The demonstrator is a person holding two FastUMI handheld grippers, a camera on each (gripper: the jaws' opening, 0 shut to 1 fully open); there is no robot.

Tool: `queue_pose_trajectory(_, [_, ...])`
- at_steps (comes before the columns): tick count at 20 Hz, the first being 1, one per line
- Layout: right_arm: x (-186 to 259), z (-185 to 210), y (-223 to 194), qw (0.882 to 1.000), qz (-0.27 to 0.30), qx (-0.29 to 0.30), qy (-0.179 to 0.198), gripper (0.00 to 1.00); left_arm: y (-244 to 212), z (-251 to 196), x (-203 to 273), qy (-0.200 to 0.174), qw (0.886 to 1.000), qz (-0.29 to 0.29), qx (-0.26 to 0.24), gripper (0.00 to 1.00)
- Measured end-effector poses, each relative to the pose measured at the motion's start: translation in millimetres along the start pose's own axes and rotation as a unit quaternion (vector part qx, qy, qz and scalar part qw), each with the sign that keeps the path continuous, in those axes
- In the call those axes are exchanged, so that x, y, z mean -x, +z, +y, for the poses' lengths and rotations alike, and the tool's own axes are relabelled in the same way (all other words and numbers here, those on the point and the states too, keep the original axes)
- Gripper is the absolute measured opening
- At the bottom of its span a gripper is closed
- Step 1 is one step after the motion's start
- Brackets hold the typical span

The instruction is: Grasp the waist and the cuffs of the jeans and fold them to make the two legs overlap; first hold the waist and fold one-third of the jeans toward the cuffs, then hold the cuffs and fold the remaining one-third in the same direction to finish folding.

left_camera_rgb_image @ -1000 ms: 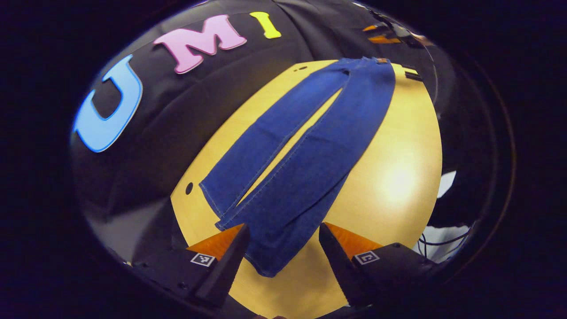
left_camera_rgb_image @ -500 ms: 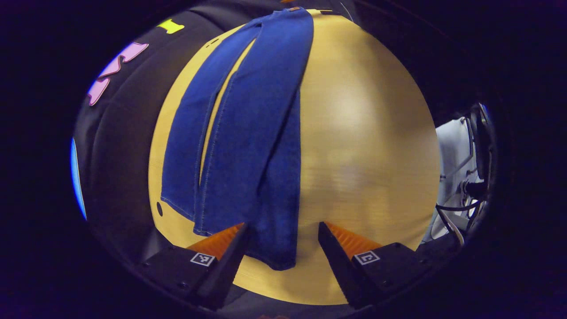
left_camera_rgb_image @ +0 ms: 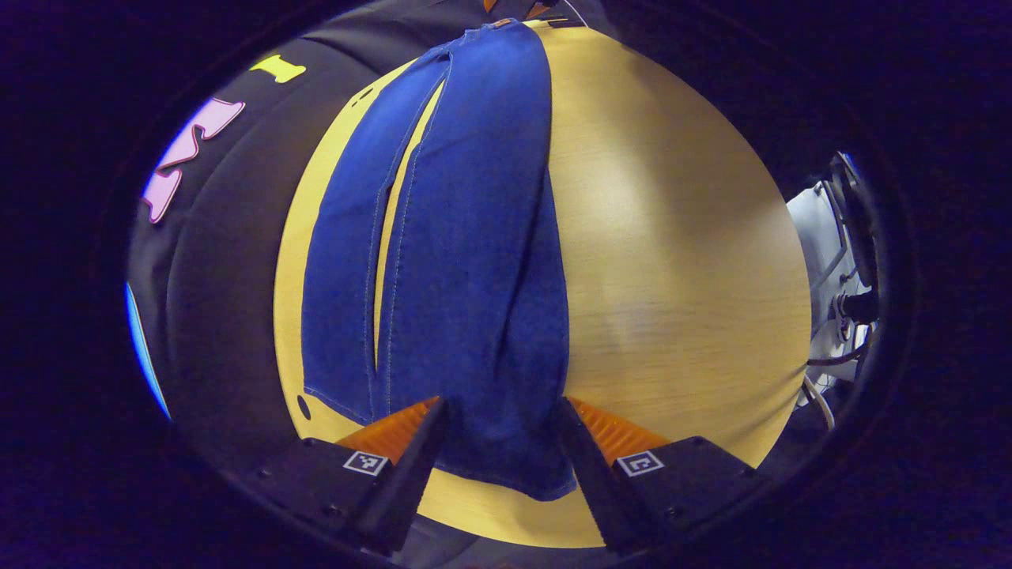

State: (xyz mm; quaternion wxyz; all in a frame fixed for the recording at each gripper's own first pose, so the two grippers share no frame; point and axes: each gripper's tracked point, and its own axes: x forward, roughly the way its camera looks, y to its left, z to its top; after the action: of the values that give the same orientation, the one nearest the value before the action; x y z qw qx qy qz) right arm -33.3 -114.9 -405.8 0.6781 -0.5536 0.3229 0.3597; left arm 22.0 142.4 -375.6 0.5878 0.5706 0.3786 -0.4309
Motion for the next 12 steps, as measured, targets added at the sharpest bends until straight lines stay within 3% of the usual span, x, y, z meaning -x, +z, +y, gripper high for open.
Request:
queue_pose_trajectory(2, [-18,10,-20,0.999,0.024,0.031,0.017,0.96,-1,-1,0,-0.004,1.000,0.000,-0.002,0.90])
queue_pose_trajectory(4, [-29,0,-28,0.998,0.043,0.049,0.000,0.99,1,1,-4,-0.007,1.000,0.001,0.001,0.88])
queue_pose_trajectory(5, [-34,-7,-28,0.997,0.054,0.046,-0.016,0.82,1,7,-8,0.001,1.000,0.008,0.004,0.82])
queue_pose_trajectory(6, [-37,-10,-29,0.997,0.061,0.040,-0.025,0.87,-1,13,-12,0.012,1.000,0.017,0.013,0.80])
queue_pose_trajectory(7, [-40,-8,-27,0.997,0.064,0.042,-0.028,0.88,-4,14,-16,0.015,0.999,0.027,0.028,0.71])
queue_pose_trajectory(8, [-41,-3,-27,0.996,0.068,0.050,-0.021,0.85,-2,15,-22,0.027,0.998,0.036,0.040,0.69])
queue_pose_trajectory(9, [-41,3,-28,0.996,0.071,0.054,-0.009,0.79,1,17,-23,0.043,0.997,0.044,0.041,0.44])
queue_pose_trajectory(10, [-41,11,-30,0.996,0.076,0.053,0.003,0.61,0,17,-19,0.057,0.997,0.049,0.035,0.19])
queue_pose_trajectory(12, [-41,17,-31,0.996,0.085,0.039,0.008,0.28,3,19,-22,0.068,0.996,0.047,0.045,0.10])
